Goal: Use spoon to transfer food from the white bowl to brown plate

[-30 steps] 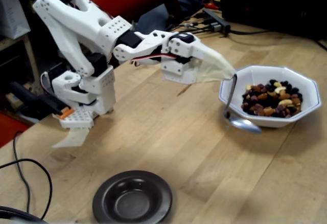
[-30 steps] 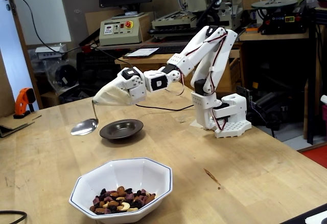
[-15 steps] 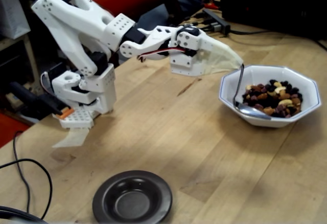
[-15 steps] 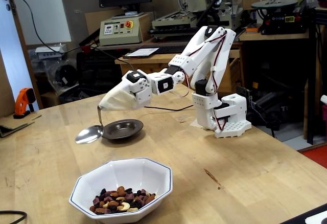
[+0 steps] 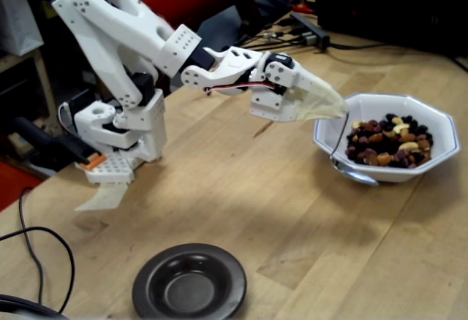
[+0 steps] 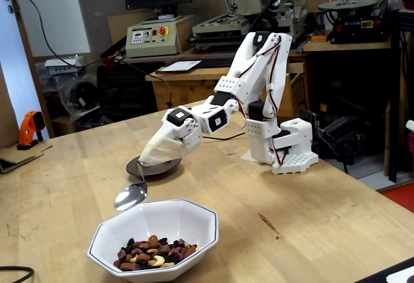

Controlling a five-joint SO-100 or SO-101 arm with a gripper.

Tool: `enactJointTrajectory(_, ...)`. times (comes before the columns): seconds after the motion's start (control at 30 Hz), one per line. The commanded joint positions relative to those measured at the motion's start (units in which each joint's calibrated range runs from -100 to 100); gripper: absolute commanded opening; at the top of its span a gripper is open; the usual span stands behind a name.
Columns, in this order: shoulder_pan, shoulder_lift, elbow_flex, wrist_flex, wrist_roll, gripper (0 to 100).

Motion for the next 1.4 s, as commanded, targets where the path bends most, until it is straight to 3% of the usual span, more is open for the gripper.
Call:
enactJointTrajectory(0.0,0.16,-1.09,-1.59,-1.38,0.15,4)
enactJointTrajectory(1.1,-0.73,-0.57,-13.01,-1.31,0.24,4)
enactJointTrajectory(1.37,-5.47,-0.49,-13.01,-1.31,0.24,4)
